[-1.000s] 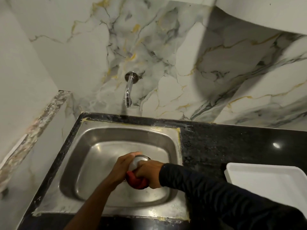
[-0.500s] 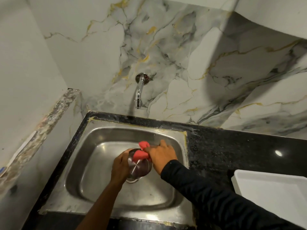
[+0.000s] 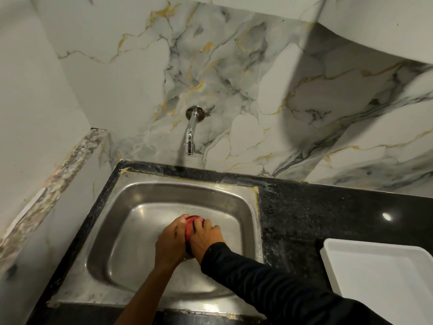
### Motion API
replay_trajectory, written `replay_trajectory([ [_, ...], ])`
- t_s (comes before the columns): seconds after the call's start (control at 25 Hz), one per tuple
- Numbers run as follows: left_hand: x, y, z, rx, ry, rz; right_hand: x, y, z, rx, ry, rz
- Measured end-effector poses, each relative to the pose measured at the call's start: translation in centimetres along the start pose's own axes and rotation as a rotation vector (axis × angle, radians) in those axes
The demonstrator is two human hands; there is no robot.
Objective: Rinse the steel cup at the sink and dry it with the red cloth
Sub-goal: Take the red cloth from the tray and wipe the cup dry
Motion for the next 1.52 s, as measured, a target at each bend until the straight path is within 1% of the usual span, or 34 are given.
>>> replay_trajectory([
  [0.04, -0.5, 0.2, 0.0, -0.037, -0.058, -0.035, -0.1, -0.3, 0.1, 0.052, -0.023, -0.037],
  [0.08, -1.1, 0.3, 0.1, -0.069, -0.097, -0.074, -0.1, -0.9, 0.2, 0.079, -0.099, -0.047],
  [0.16, -1.9, 0.6, 0.5, -0.125, -0.146, -0.148, -0.7, -1.7, 0.6, 0.195, -0.451, -0.009],
  [0.2, -2.2, 0.8, 0.5, -0.136, -0.168, -0.179, -1.1, -1.7, 0.5, 0.252, -0.671, -0.010],
  [0.32, -2.6, 1.7, 0.1, -0.105, -0.190, -0.235, -2.3, -0.5, 0.0, 0.614, -0.937, -0.010],
  [0.36, -2.5, 2.0, 0.0, -0.083, -0.147, -0.240, -2.5, 0.2, -0.3, 0.680, -1.020, 0.040],
  [0.4, -2.2, 2.1, 0.0, -0.036, -0.052, -0.237, -2.9, 1.0, -0.2, 0.697, -1.148, 0.064],
  [0.52, -1.1, 2.2, -0.1, 0.157, 0.345, -0.238, -3.7, 2.5, -1.4, 0.597, -1.854, 0.056],
  [0.56, -0.9, 2.2, 0.0, 0.177, 0.408, -0.227, -3.5, 2.9, -1.7, 0.573, -2.087, 0.070],
  [0.6, -0.6, 2.2, 0.0, 0.169, 0.423, -0.213, -3.0, 3.2, -1.6, 0.554, -2.304, 0.114],
  [0.64, -0.2, 2.2, 0.1, 0.137, 0.408, -0.200, -2.8, 3.6, -1.5, 0.523, -2.451, 0.146],
  [0.68, 0.2, 2.0, 0.4, 0.084, 0.385, -0.176, -2.7, 3.8, -1.6, 0.485, -2.520, 0.174],
  [0.72, 0.9, 1.8, 0.6, 0.027, 0.377, -0.128, -2.8, 4.1, -1.3, 0.454, -2.551, 0.202],
  [0.76, 1.6, 1.6, 1.0, -0.026, 0.391, -0.070, -3.2, 4.1, -1.3, 0.376, -2.560, 0.202],
  [0.8, 2.3, 1.5, 1.4, -0.068, 0.414, -0.021, -4.1, 4.2, -1.2, 0.225, -2.523, 0.160],
  [0.84, 2.6, 1.5, 1.7, -0.094, 0.435, 0.012, -5.6, 4.1, -1.1, 0.007, -2.421, 0.098],
  [0.88, 2.6, 1.4, 1.8, -0.103, 0.444, 0.033, -6.8, 4.4, -0.3, -0.195, -2.239, 0.064],
  [0.92, 2.5, 1.4, 1.7, -0.100, 0.442, 0.048, -7.2, 4.6, 0.9, -0.337, -1.973, 0.082],
  [0.96, 2.2, 1.3, 1.4, -0.088, 0.439, 0.058, -6.8, 4.7, 2.3, -0.406, -1.599, 0.111],
  [1.0, 1.7, 1.2, 0.9, -0.071, 0.439, 0.065, -5.4, 4.5, 3.5, -0.419, -1.173, 0.155],
  [1.04, 1.4, 1.2, 0.5, -0.055, 0.435, 0.080, -3.1, 4.1, 3.8, -0.339, -0.728, 0.190],
  [1.08, 1.3, 1.2, 0.2, -0.037, 0.434, 0.100, -1.3, 3.5, 3.4, -0.254, -0.408, 0.188],
  [1.12, 1.3, 1.1, 0.1, -0.023, 0.432, 0.109, -0.5, 2.9, 2.9, -0.190, -0.258, 0.165],
  [1.16, 1.6, 1.2, 0.1, -0.020, 0.427, 0.109, 0.1, 2.8, 2.6, -0.145, -0.232, 0.162],
  [1.2, 2.0, 1.3, 0.3, -0.021, 0.422, 0.103, 0.4, 2.7, 2.2, -0.101, -0.277, 0.182],
  [1.24, 2.2, 1.4, 0.6, -0.015, 0.411, 0.081, 0.3, 2.6, 1.5, -0.029, -0.394, 0.214],
  [1.28, 2.2, 1.5, 1.0, 0.005, 0.398, 0.056, 0.2, 2.5, 0.8, 0.080, -0.560, 0.266],
  [1.32, 2.1, 1.7, 1.4, 0.045, 0.389, 0.033, -0.1, 3.1, 0.5, 0.174, -0.789, 0.325],
  [1.36, 2.1, 1.9, 1.9, 0.091, 0.379, 0.010, -0.9, 3.9, 0.4, 0.228, -1.087, 0.348],
  [1.4, 2.4, 2.0, 2.5, 0.123, 0.371, 0.001, -1.9, 4.8, 0.6, 0.234, -1.357, 0.358],
  [1.44, 2.9, 1.9, 3.1, 0.145, 0.382, 0.017, -3.5, 5.4, 1.0, 0.184, -1.538, 0.352],
  [1.52, 4.4, 2.0, 4.3, 0.163, 0.471, 0.146, -7.5, 5.8, 1.9, 0.013, -1.699, 0.278],
])
Point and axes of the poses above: each hand's wrist, its own y-axis away from the middle knuckle, its own z-axis out of the back of the hand, x = y × z, the point moved 6 cm from there along -y, towards the middle knuckle, and after that the axes turned 12 degrees about x, right-handed, at the moved point
